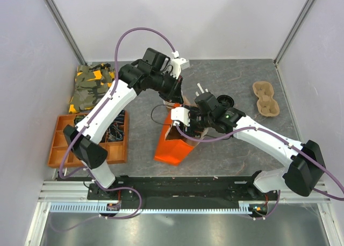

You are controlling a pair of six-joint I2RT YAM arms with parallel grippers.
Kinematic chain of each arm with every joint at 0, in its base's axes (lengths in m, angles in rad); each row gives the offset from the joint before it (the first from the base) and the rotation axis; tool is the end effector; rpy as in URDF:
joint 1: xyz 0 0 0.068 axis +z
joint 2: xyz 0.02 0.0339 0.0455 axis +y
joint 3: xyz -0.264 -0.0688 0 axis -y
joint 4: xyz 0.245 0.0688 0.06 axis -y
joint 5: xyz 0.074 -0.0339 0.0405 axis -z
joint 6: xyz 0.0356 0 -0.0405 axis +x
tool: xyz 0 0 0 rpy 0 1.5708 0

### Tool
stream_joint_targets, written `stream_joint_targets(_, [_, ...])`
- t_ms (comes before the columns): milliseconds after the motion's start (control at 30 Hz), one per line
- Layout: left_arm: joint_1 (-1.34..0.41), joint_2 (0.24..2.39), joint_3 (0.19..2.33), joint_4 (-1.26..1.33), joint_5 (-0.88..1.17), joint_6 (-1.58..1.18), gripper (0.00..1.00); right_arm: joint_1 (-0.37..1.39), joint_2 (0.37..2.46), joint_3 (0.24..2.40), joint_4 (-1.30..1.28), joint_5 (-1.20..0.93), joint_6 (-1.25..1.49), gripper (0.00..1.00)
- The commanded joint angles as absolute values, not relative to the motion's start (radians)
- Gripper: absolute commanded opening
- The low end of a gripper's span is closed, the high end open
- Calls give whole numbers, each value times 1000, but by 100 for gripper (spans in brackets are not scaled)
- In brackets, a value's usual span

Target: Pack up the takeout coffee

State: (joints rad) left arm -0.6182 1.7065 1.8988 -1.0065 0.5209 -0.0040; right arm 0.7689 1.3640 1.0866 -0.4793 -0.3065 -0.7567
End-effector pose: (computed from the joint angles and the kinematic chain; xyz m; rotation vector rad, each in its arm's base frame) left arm 0.2804 -0.2212 0.4045 0.9776 2.2332 -0.9100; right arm 0.2055 0.2138 0.2884 -1.7044 1.5610 0.3623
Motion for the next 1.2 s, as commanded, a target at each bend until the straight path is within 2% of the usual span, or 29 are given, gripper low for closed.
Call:
stream_joint_targets(0, [-614, 1646, 1823, -1020, 491, 29, 4, 767, 1350, 1126, -476, -322, -755, 49])
stream_joint_targets(233, [-606, 1464, 1591, -835, 541, -64, 2, 765, 1332, 1149, -555, -354, -750, 49])
stream_joint_targets(400, [-607, 1321, 1378, -659, 666, -124, 2, 756, 1319, 1176, -603, -417, -765, 49])
stream_joint_targets(633, [-607, 1206, 1143, -493, 640, -176, 2, 744, 1347, 1244, -706, -528, -772, 49])
stream_joint_targets(800, [-620, 1189, 1095, -445, 604, -207, 2, 747, 1368, 1250, -721, -546, -755, 49])
stream_joint_targets(1167, [-637, 1046, 1023, -359, 506, -250, 2, 828, 1381, 1250, -732, -365, -745, 49])
